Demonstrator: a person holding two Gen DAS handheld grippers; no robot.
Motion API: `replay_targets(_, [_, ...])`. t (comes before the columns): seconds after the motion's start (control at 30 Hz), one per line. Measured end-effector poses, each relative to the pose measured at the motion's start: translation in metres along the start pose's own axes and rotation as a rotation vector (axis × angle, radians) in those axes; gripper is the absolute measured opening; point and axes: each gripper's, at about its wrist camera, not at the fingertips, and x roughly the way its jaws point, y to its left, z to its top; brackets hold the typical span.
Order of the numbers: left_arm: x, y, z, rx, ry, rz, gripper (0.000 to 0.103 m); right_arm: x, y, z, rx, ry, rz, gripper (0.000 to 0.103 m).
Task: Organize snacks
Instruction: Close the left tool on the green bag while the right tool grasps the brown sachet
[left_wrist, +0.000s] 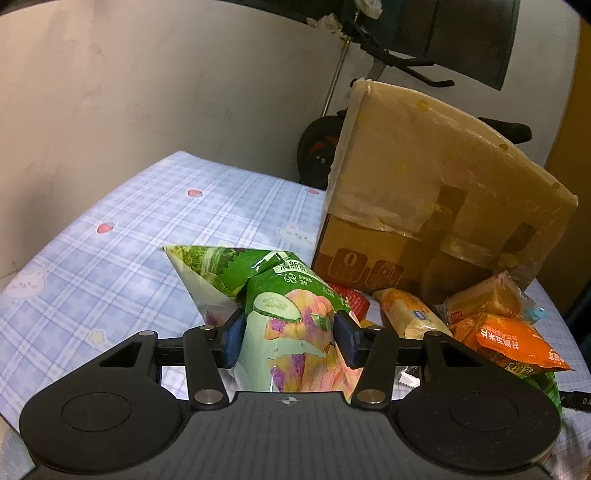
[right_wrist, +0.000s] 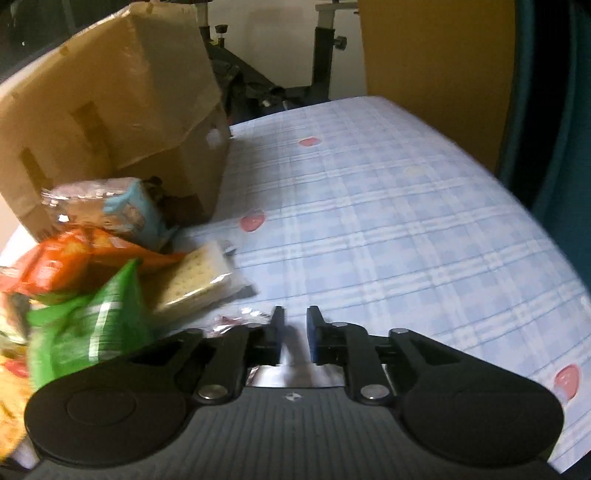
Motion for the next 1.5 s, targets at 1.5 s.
replay_targets(1.5, [-0.002,0.010,-0.009,-0.043,0.001,-0.014,0.053,0.003,0.023,0.000,-0.086,0.073,-0.024,0.062])
